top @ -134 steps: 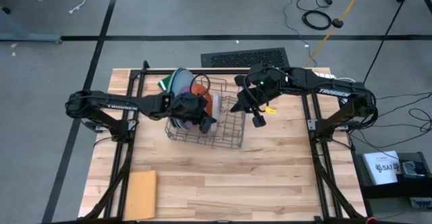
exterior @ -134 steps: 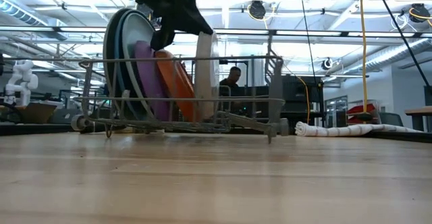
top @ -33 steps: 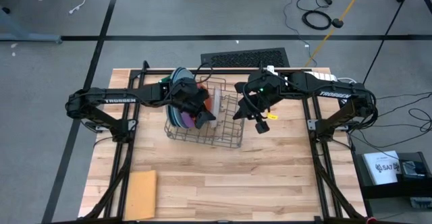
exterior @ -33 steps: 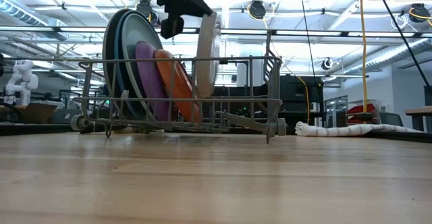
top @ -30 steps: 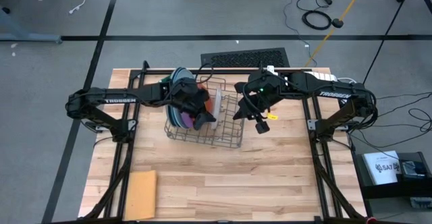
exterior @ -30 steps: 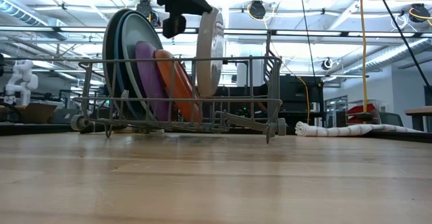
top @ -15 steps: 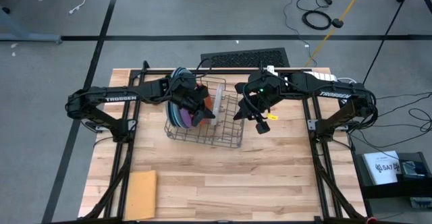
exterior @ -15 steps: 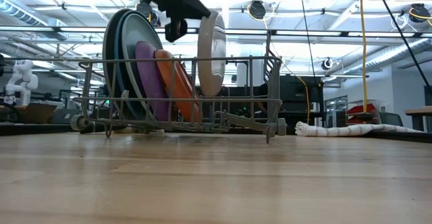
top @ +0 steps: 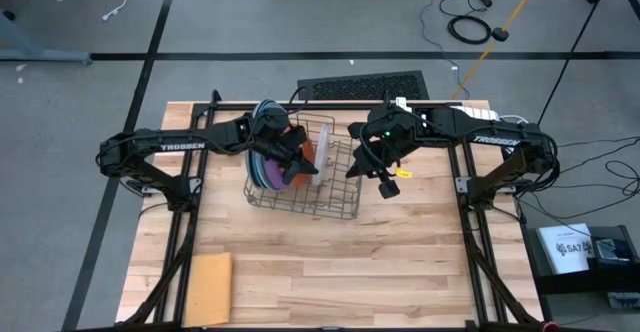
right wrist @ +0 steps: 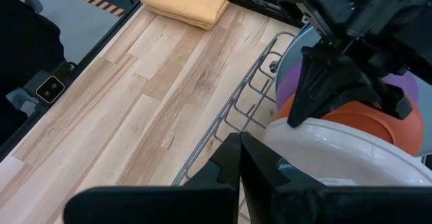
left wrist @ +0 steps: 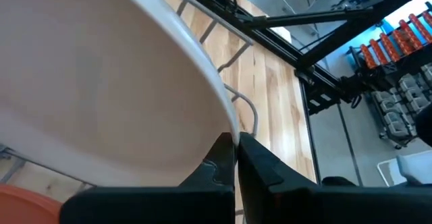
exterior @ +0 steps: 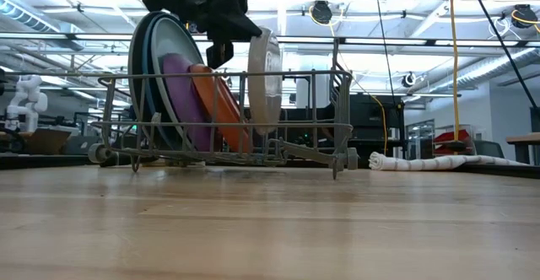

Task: Sort dishes
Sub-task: Put the white plate into the green dish rack

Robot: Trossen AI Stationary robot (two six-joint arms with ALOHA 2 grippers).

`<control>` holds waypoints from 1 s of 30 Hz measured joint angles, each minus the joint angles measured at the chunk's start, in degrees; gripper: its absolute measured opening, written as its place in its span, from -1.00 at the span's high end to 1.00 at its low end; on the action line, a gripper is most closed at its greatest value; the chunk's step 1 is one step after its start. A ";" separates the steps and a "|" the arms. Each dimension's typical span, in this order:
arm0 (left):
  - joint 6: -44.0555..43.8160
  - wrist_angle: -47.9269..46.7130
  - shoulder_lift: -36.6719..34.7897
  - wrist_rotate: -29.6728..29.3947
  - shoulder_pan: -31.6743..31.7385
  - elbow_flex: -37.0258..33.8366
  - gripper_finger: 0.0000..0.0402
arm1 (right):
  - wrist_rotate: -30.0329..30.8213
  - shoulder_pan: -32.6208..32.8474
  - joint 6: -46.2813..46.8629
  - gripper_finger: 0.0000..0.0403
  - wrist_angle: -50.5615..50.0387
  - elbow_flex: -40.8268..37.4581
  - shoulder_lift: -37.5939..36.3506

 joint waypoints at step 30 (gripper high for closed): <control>-6.62 -2.51 0.44 -5.75 0.17 -0.48 0.97 | 4.01 0.00 0.57 1.00 1.69 0.00 0.77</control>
